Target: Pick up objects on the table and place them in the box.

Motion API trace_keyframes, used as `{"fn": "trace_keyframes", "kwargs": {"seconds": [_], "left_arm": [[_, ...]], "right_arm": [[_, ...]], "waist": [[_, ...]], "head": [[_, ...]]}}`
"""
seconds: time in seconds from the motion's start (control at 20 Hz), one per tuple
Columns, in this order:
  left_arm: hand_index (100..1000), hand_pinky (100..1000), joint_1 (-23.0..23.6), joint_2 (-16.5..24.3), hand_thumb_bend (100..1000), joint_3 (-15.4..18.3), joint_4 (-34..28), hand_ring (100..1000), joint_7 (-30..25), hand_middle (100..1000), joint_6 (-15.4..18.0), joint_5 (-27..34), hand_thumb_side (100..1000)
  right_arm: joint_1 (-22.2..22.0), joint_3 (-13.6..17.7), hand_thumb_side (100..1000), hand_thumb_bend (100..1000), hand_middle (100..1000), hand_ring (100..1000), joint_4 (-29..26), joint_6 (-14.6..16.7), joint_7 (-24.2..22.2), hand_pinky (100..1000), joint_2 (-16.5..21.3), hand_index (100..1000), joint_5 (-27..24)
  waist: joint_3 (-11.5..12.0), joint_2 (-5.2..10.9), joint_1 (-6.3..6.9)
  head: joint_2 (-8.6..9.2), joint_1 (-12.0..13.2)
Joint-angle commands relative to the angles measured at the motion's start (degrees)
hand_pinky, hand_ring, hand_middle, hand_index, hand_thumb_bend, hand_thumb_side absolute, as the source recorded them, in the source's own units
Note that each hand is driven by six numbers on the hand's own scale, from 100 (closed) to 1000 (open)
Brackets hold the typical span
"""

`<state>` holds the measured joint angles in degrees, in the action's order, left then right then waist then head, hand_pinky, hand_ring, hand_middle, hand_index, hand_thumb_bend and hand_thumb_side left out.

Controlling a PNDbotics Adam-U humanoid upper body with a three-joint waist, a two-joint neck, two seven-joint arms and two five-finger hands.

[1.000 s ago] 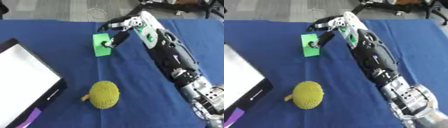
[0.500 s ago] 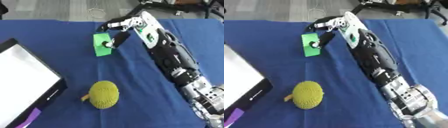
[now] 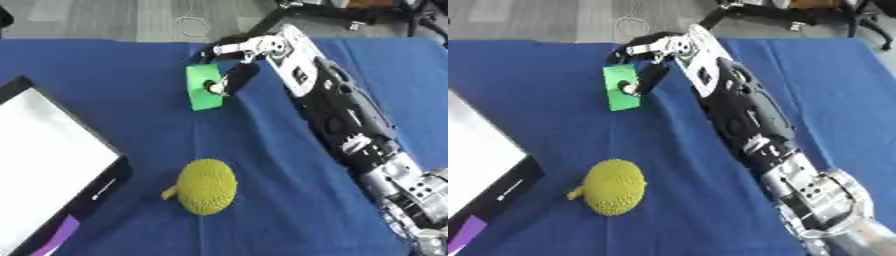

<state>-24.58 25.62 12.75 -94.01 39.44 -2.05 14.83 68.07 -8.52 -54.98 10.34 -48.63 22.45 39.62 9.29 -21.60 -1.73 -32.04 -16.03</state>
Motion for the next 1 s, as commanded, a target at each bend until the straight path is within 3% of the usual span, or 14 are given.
{"fn": "trace_keyframes", "kwargs": {"seconds": [0.05,0.1,0.2,0.45,0.75,1.0], "left_arm": [[792,763,-0.2,1.1,665,0.8,-0.5,791,-0.1,630,-0.1,0.2,568],[792,763,-0.2,1.1,665,0.8,-0.5,791,-0.2,629,-0.1,0.2,568],[792,763,-0.2,1.1,663,0.8,-0.5,790,-0.2,629,-0.1,0.2,566],[792,763,-0.2,1.1,661,0.8,-0.4,789,-0.3,627,-0.2,0.2,565],[793,763,-0.3,1.0,660,0.8,-0.4,789,-0.4,625,-0.2,0.2,564],[794,764,-0.3,1.0,658,0.8,-0.4,789,-0.4,624,-0.1,0.3,565]], "right_arm": [[0.9,0.0,425,124,987,991,-1.1,-0.4,-0.5,1000,1.3,1000,-2.3],[0.9,0.0,503,100,988,991,-1.2,-0.3,-0.7,1000,1.4,1000,-2.9],[0.9,-0.1,511,100,987,991,-1.5,-0.1,-0.8,1000,1.5,1000,-3.6],[0.7,-0.1,486,118,988,990,-2.0,0.3,-0.3,1000,1.6,1000,-3.7],[0.3,-0.6,369,211,992,988,-2.1,2.1,-1.8,1000,1.3,1000,-3.0],[0.3,-0.5,356,233,991,988,-2.0,2.2,-1.5,1000,1.2,1000,-1.8]], "waist": [[0.0,0.35,-0.52],[0.0,0.36,-0.54],[0.0,0.36,-0.57],[-0.1,0.32,-0.6],[-0.1,0.3,-0.69],[0.0,0.2,-0.81]], "head": [[0.01,0.1],[0.0,0.2],[-0.02,0.2],[-0.21,0.2],[-0.23,0.3],[-0.08,0.3]]}}
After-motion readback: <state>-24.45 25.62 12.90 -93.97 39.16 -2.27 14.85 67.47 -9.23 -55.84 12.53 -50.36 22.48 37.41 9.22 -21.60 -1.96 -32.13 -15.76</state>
